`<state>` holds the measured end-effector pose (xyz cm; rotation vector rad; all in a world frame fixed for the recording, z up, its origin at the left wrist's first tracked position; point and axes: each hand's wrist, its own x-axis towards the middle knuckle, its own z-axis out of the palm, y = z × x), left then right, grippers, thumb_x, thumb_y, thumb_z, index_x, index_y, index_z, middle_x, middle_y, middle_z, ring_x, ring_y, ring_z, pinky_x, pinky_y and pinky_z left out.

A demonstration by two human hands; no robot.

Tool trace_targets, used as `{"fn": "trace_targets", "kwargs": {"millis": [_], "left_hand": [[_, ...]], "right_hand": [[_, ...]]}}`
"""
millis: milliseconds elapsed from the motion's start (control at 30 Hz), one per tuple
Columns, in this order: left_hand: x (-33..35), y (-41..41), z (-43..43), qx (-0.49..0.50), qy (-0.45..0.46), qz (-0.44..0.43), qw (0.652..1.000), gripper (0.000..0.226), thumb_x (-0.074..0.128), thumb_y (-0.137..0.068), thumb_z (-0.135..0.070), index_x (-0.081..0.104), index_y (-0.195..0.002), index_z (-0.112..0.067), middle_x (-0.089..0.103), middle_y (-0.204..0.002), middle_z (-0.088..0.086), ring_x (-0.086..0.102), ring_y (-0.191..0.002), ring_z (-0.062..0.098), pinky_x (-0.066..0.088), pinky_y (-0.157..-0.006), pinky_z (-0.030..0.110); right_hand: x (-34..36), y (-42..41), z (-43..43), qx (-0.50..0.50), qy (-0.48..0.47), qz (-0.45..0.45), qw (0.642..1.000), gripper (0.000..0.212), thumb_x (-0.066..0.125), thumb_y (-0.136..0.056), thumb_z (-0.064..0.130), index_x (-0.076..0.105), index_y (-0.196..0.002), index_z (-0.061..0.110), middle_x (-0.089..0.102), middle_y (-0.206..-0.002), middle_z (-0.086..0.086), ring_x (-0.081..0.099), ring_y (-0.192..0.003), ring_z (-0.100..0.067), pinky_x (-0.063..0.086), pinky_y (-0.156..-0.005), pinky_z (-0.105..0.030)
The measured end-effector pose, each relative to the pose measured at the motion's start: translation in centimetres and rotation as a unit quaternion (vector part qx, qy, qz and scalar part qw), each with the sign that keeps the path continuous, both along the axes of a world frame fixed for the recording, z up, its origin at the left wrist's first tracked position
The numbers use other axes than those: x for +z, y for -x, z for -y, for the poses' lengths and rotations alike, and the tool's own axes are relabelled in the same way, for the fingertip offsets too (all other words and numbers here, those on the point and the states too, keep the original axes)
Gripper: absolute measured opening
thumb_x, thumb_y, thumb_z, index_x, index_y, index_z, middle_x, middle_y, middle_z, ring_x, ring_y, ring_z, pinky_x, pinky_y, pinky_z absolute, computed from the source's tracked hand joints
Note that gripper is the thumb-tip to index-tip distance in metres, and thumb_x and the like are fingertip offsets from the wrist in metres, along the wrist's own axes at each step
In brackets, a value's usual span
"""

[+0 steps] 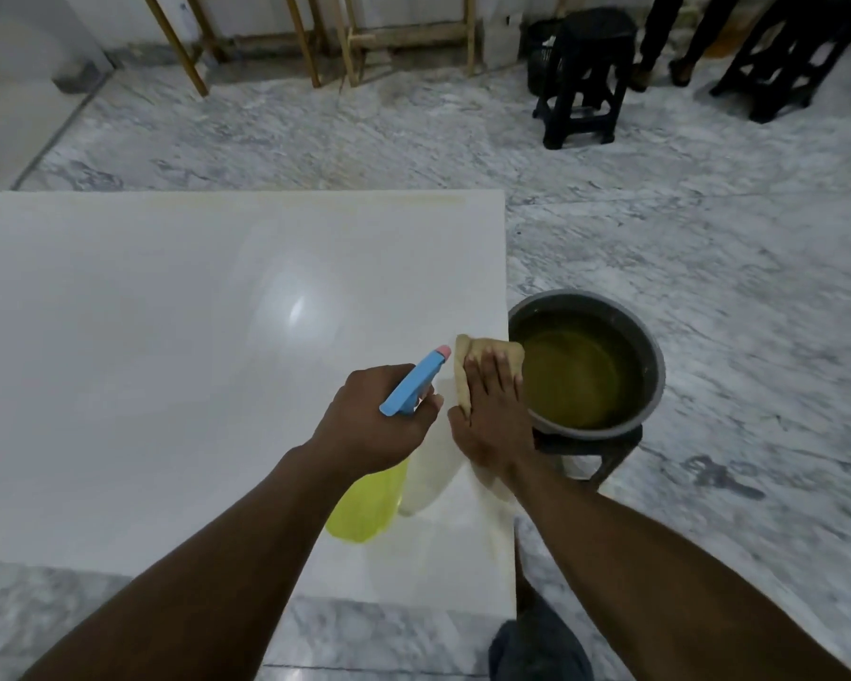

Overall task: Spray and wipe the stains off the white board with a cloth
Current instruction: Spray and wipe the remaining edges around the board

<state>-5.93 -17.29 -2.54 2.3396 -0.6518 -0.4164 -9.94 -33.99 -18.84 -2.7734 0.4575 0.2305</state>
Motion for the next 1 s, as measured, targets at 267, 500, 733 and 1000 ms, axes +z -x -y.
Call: {"fn": "trace_targets", "kwargs": {"millis": [267, 500, 733, 1000], "left_hand": [[-1.0, 12.5, -8.8, 0.002, -0.002, -0.041, 0.999, 0.024, 0.068, -0.087, -0.037, 0.062, -0.081, -0.014, 0.067, -0.075, 0.010, 0.064, -0.070, 0.029, 0.056, -0.069, 0.048], [-0.6, 17.3, -11.6, -0.020, -0.022, -0.038, 0.999, 0.022, 0.067, -0.088, -0.037, 0.058, -0.077, -0.020, 0.065, -0.070, 0.004, 0.063, -0.067, 0.025, 0.056, -0.069, 0.044], [-1.0, 18.3, -12.9, -0.017, -0.017, -0.069, 0.997, 0.019, 0.063, -0.083, -0.042, 0.061, -0.078, -0.024, 0.069, -0.075, -0.001, 0.066, -0.071, 0.020, 0.058, -0.072, 0.045], [0.9, 15.9, -9.8, -0.085, -0.033, -0.054, 0.994, 0.018, 0.064, -0.088, -0.033, 0.060, -0.079, -0.018, 0.063, -0.069, 0.000, 0.060, -0.065, 0.021, 0.051, -0.062, 0.037]], "right_hand": [[-0.3, 16.9, -9.6, -0.045, -0.106, 0.094, 0.989, 0.079, 0.017, -0.086, 0.049, 0.021, -0.156, 0.013, 0.010, -0.165, -0.005, -0.008, -0.151, -0.018, 0.008, -0.124, -0.051], [-0.5, 23.7, -13.8, -0.057, -0.124, 0.080, 0.987, 0.078, 0.015, -0.085, 0.047, 0.029, -0.154, 0.014, 0.012, -0.164, -0.001, -0.004, -0.153, -0.020, 0.007, -0.126, -0.045], [3.7, 27.4, -15.8, -0.228, -0.325, 0.053, 0.916, 0.063, 0.034, -0.089, 0.061, 0.066, -0.121, 0.017, 0.071, -0.115, -0.010, 0.067, -0.100, -0.025, 0.057, -0.086, -0.040], [13.6, 22.9, -8.2, -0.441, -0.781, 0.094, 0.432, 0.051, 0.041, -0.094, 0.038, 0.064, -0.126, 0.005, 0.068, -0.121, -0.022, 0.061, -0.117, -0.040, 0.048, -0.101, -0.053]]}}
